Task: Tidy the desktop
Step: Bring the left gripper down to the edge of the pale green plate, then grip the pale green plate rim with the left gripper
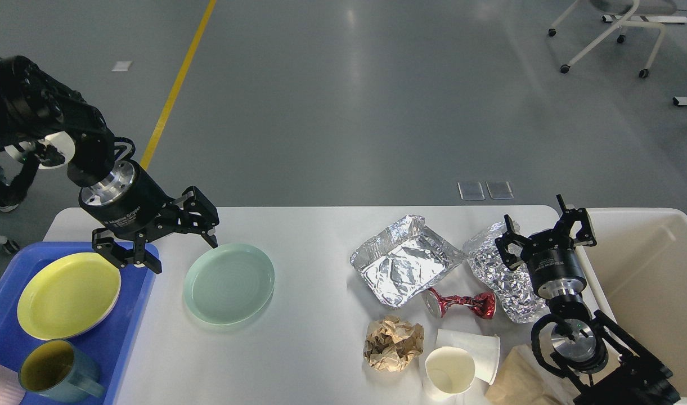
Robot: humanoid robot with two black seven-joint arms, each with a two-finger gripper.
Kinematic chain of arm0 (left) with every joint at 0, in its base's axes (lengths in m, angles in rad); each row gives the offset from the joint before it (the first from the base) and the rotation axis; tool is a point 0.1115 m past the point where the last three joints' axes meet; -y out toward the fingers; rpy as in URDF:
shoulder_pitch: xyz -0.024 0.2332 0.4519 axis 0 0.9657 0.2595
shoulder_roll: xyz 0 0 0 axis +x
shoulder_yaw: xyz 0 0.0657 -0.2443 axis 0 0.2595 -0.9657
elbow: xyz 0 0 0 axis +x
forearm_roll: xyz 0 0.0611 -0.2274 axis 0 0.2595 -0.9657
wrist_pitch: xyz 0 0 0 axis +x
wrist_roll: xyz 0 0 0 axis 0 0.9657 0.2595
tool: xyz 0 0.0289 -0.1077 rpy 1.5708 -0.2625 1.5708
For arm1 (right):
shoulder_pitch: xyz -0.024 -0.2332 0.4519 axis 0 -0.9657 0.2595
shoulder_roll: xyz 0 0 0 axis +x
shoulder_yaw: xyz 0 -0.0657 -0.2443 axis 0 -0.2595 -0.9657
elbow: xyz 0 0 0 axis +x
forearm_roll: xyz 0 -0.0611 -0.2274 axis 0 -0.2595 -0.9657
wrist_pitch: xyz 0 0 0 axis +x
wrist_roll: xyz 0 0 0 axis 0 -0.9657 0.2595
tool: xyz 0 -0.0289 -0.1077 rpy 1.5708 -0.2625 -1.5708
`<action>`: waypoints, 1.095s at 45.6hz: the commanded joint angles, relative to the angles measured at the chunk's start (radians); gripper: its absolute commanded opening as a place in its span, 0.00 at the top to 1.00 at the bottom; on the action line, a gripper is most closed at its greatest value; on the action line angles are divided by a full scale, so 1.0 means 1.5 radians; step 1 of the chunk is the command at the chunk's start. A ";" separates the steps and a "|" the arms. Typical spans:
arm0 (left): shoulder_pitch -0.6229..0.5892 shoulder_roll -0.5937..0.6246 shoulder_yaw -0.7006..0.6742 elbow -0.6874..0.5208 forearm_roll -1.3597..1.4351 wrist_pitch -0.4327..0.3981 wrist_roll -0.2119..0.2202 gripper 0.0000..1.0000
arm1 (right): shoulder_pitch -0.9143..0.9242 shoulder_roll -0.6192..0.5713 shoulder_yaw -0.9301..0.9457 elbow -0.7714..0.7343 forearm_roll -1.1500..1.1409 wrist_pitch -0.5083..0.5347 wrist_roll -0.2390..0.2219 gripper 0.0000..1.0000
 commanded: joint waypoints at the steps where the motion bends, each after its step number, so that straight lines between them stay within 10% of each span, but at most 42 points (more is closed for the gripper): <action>1: 0.072 -0.001 -0.008 0.001 -0.030 0.103 0.002 0.09 | 0.000 0.000 0.000 0.000 0.000 0.000 0.001 0.00; 20: 0.296 0.050 -0.184 0.057 -0.085 0.407 0.015 0.07 | 0.000 0.000 0.000 0.000 0.000 0.000 0.001 0.00; 38: 0.399 0.052 -0.247 0.141 -0.140 0.436 0.019 0.07 | 0.000 0.000 0.000 0.000 0.000 0.000 0.000 0.00; 50: 0.422 0.058 -0.245 0.150 -0.147 0.438 0.206 0.07 | 0.000 0.000 0.000 0.000 0.000 0.000 0.001 0.00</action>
